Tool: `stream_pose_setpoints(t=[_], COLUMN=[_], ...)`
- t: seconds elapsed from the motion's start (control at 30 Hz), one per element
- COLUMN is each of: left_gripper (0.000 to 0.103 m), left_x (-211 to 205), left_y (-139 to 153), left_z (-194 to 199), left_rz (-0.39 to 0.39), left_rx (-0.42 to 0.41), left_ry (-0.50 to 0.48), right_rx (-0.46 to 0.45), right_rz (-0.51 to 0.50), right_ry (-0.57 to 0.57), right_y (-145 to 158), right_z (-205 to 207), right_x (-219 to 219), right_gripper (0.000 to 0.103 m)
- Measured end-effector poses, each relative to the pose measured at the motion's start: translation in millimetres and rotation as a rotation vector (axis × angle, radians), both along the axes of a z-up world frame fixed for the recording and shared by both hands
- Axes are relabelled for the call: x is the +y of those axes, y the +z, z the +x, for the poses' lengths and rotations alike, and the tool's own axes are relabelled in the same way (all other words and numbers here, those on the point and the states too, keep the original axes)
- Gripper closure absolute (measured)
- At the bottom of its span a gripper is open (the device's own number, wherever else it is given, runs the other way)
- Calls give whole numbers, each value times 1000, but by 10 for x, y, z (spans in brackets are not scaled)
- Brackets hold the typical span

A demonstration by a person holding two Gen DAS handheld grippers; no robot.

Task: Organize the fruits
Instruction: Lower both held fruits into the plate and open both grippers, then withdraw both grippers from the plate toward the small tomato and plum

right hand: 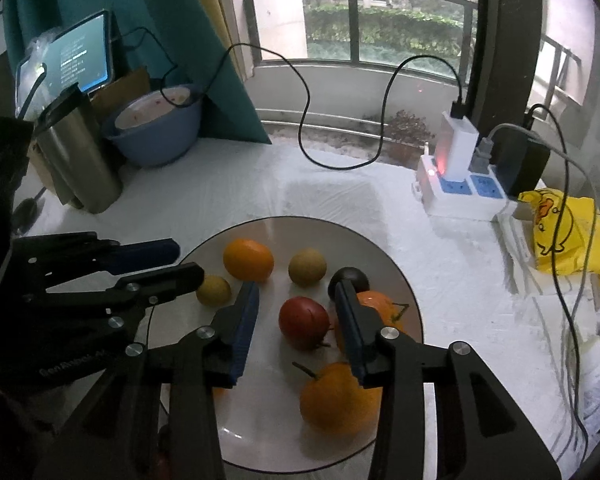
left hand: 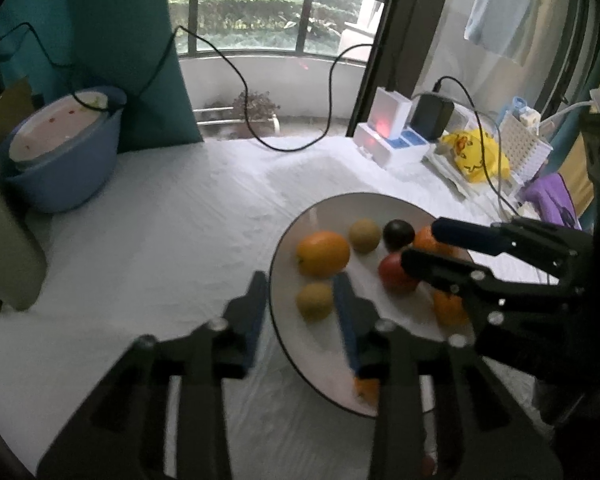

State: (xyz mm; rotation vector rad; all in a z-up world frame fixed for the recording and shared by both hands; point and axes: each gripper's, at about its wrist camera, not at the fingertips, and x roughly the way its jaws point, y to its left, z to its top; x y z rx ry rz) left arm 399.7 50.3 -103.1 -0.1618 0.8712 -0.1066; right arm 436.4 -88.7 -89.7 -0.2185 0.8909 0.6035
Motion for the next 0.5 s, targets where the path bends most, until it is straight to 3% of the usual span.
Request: stream_pose_setpoints(t=[0.5], left_gripper=[57], left_x=[29], left_y=[346], left_z=[-275], left_rz=[1], left_rx=[-71], left_ry=[21], right_rx=[-62], right_rz=[15], right_ry=[-9], right_y=[328], right_z=[-226], right_x=[-56], right_gripper=[61])
